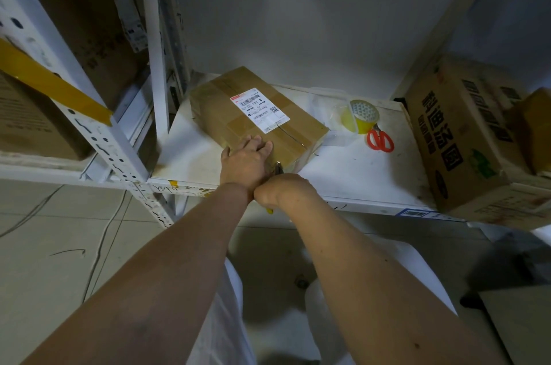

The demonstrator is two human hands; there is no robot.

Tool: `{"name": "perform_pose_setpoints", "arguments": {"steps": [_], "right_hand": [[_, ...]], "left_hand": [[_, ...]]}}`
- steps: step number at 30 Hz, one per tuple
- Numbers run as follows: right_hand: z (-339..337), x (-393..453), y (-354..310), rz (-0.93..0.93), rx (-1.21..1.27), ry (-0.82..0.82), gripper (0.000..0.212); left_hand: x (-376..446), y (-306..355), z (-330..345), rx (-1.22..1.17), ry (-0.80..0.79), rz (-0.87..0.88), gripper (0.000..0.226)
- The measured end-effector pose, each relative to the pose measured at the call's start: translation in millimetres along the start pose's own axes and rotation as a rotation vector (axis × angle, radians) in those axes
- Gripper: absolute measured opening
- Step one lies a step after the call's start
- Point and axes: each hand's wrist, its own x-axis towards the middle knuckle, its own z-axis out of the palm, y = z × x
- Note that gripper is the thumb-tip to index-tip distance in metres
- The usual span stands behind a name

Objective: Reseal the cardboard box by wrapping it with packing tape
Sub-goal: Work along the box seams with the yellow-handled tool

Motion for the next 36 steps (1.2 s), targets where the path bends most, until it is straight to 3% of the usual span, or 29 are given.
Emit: {"name": "perform_pose_setpoints", "arguments": {"steps": [3,5,14,20,23,27,31,36], "right_hand": [[-0.7,-2.4,2.6,-0.001,0.006,0.042,0.011],[3.7,-3.8,6.1,0.0,0.048,0.078,0.021],[39.6,-4.3,14.4,0.045,0.522,0.3,0.04],[47.2,-5.7,17.3,0.05,0.564,0.363,0.037],[4.7,-3.1,21.8,0.068,0.694,0.408,0.031],[-65.9,-2.3,39.3,-0.006,0.533,0.52,0.016],[-58.6,7.9,53.1,-0.022,0.432,0.433,0.011],[-46.9,31.3,70.6,0.035,0.517,0.371,0.009]], "left_hand": [[-0.4,0.9,1.6,-0.007,0.005,-0.01,0.059],[-0.5,1.3,1.9,-0.004,0.003,-0.022,0.06],[-3.4,2.8,-0.6,0.031,0.005,-0.029,0.075],[-6.6,3.5,-1.9,0.017,0.016,-0.027,0.075],[-9.0,1.7,-3.4,-0.002,0.001,-0.032,0.076],[-8.8,4.3,-8.5,0.018,-0.021,-0.016,0.078],[-9.7,8.1,-8.9,0.018,-0.012,-0.027,0.079],[-7.4,17.0,-5.6,0.026,0.107,-0.033,0.07]]}}
